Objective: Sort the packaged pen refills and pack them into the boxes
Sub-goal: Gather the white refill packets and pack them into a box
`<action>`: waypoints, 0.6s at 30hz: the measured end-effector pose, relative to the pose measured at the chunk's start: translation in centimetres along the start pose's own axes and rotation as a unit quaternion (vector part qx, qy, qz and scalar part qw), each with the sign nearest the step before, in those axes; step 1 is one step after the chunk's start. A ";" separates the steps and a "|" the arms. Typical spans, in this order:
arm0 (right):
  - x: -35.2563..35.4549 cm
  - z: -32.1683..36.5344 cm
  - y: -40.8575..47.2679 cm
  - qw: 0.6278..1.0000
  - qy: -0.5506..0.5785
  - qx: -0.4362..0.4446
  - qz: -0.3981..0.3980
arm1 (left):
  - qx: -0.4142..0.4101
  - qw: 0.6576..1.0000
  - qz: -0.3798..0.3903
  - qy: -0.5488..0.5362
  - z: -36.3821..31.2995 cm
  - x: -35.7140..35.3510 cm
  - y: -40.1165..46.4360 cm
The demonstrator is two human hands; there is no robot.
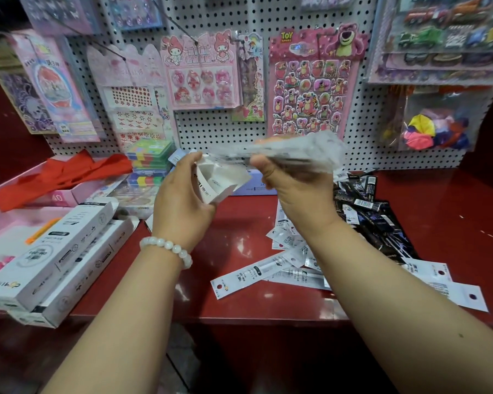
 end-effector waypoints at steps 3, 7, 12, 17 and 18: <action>-0.5 -0.4 -0.4 0.996 -0.064 0.056 0.039 | 0.003 1.000 -0.011 0.005 0.0 0.1 0.2; -1.4 -0.7 -1.4 0.984 -0.122 0.080 0.099 | 0.024 0.999 -0.032 0.009 0.3 0.5 0.5; -0.7 -1.1 -1.0 0.997 -0.033 -0.065 0.034 | 0.007 1.000 -0.020 0.012 0.2 0.8 0.2; 0.7 -1.8 0.6 0.986 -0.038 -0.157 -0.032 | -0.027 1.000 0.000 0.014 -0.3 0.6 -0.1; 0.8 -1.7 0.9 0.986 -0.036 -0.161 -0.035 | -0.029 0.999 0.001 0.013 -0.3 0.6 -0.1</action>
Point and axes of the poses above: each hand's wrist, its own y-axis towards the middle knuckle, its own x-axis out of the back of the hand, z = x × y, the point moved 5 cm from there along y, towards the middle knuckle, and after that the axes turned 1 degree about z, right-handed, at the moved point
